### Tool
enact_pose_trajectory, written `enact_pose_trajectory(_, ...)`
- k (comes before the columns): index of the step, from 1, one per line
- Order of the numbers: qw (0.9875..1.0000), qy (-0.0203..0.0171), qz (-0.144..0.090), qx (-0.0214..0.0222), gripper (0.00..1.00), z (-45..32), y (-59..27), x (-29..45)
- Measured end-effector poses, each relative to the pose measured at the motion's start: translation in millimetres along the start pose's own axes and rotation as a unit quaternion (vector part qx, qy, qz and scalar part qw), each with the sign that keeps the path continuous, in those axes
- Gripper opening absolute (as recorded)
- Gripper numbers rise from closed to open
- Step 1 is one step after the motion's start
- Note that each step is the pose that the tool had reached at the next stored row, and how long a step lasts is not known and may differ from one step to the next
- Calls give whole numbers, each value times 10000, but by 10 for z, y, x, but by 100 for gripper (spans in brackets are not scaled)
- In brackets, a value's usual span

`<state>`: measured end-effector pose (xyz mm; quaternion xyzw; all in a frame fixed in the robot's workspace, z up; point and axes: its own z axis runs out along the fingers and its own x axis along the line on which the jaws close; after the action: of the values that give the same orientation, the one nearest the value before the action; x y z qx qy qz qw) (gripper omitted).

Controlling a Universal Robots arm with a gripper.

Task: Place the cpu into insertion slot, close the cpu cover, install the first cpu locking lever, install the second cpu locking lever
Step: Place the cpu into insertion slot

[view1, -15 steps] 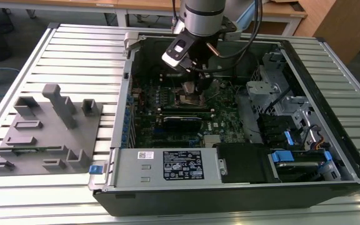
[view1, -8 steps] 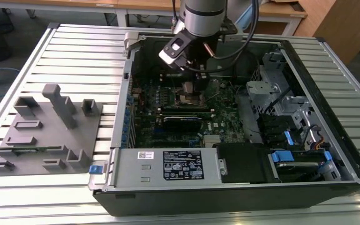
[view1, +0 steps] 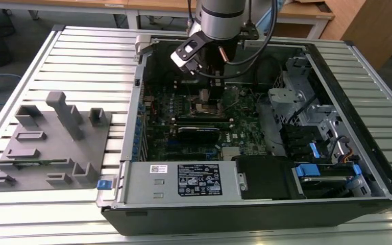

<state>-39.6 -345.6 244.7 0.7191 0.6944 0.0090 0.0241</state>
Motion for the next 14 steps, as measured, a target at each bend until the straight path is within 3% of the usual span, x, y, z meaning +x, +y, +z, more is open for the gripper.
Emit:
enact_pose_trajectory(9,10000,3,-37,-5,54,23,-1,1)
enact_pose_trajectory(14,9999,8,-122,-79,54,43,-7,1)
